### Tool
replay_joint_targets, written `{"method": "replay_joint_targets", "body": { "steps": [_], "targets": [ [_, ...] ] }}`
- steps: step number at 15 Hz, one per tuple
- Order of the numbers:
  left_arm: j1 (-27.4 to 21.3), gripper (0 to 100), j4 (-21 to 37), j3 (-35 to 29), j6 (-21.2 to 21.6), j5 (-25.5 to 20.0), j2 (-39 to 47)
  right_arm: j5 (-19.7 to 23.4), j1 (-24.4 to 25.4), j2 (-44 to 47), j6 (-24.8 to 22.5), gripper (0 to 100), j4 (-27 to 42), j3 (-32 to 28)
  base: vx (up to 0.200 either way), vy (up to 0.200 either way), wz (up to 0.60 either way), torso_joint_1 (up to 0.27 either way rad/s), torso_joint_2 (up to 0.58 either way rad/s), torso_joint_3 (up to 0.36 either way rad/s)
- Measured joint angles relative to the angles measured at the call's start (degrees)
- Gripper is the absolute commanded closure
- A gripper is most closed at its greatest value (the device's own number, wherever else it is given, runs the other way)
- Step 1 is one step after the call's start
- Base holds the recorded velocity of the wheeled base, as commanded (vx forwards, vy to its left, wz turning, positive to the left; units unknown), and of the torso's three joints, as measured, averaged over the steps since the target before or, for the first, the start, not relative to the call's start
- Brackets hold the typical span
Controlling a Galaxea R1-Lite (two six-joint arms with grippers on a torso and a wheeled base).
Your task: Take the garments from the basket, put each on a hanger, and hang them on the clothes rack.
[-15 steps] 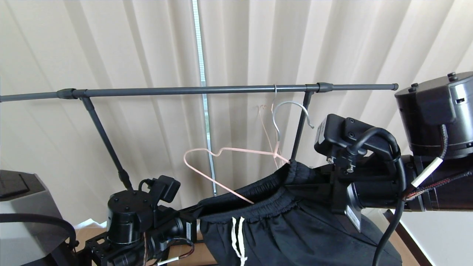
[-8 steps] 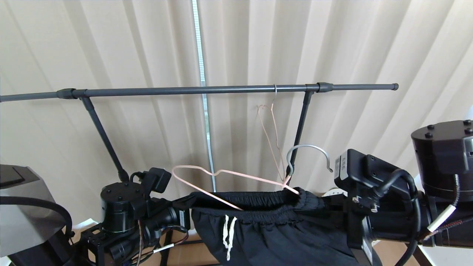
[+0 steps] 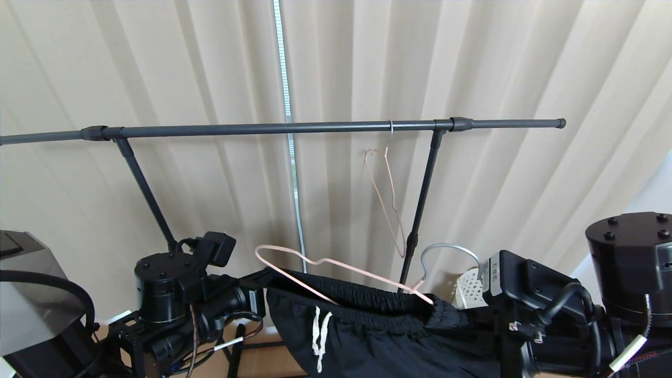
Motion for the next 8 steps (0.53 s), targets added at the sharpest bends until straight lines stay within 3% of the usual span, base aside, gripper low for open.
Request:
{"method": "replay_joint_targets", "body": {
  "steps": [8],
  "targets": [
    [1.29,100,0.00,-0.09,0.43,0.04,-2.12,-3.18,0.11,5.55,-0.38,100,-0.11,0.79,0.000,0.000,0.00,0.000,0.00,0.000]
  ]
}}
